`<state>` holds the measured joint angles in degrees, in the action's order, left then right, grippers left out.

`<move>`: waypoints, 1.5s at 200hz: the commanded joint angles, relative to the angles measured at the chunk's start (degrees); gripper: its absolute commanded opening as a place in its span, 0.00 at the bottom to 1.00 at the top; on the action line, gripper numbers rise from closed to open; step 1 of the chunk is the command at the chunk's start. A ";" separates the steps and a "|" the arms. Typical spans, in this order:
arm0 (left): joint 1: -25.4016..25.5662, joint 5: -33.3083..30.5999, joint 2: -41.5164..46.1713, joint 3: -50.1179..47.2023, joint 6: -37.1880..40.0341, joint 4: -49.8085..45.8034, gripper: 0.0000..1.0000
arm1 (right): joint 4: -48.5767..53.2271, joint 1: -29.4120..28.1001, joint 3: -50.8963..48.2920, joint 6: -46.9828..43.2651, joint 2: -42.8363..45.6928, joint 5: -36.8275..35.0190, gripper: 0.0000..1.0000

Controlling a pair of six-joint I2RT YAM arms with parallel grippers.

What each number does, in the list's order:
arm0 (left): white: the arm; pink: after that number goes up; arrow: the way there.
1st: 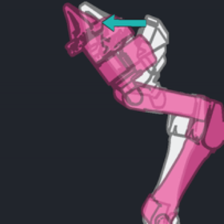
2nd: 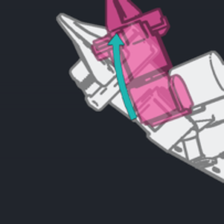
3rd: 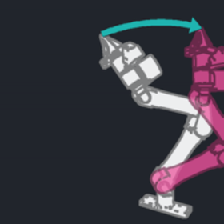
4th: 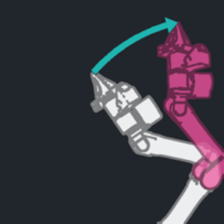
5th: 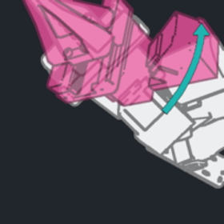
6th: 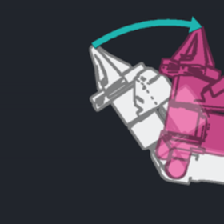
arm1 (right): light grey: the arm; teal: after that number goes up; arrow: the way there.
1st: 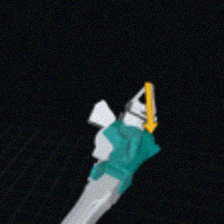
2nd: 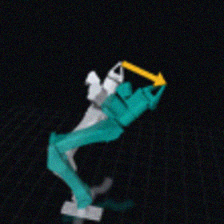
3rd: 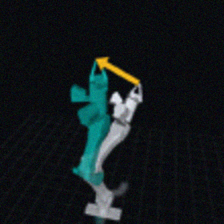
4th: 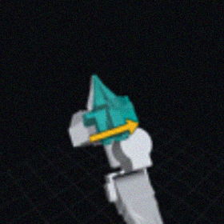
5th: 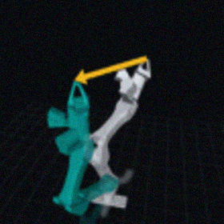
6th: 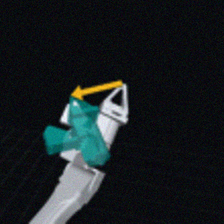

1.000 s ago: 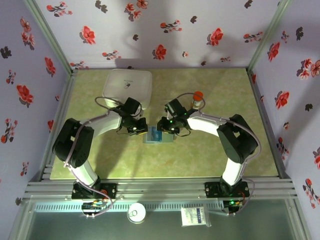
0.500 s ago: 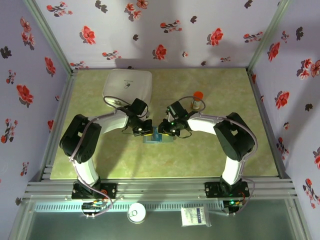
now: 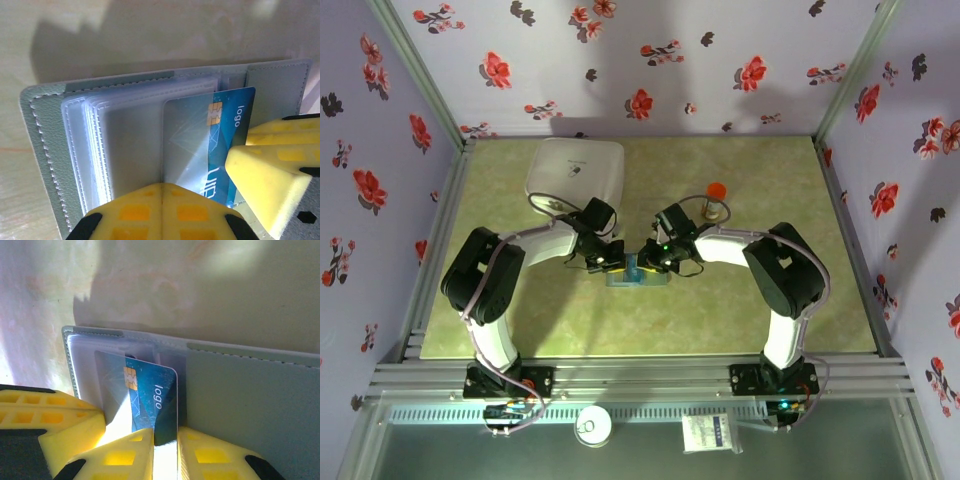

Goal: Take the credit cards out of the card holder

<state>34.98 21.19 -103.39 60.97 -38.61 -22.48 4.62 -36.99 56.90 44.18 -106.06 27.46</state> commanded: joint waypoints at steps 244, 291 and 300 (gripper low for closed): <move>-1.32 1.73 4.28 -2.64 -1.26 2.38 0.02 | 18.69 1.66 5.46 -11.09 10.55 -7.95 0.03; -2.14 1.52 8.18 -3.70 -1.46 3.26 0.09 | 35.03 1.62 15.95 -33.88 7.92 -14.31 0.00; -2.51 1.22 9.29 -4.36 -1.69 3.60 0.10 | 37.91 1.59 18.18 -38.81 7.07 -16.25 0.00</move>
<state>33.56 22.06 -97.62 58.17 -39.53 -19.68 30.87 -35.70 69.76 22.70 -97.41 17.41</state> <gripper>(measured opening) 0.085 0.059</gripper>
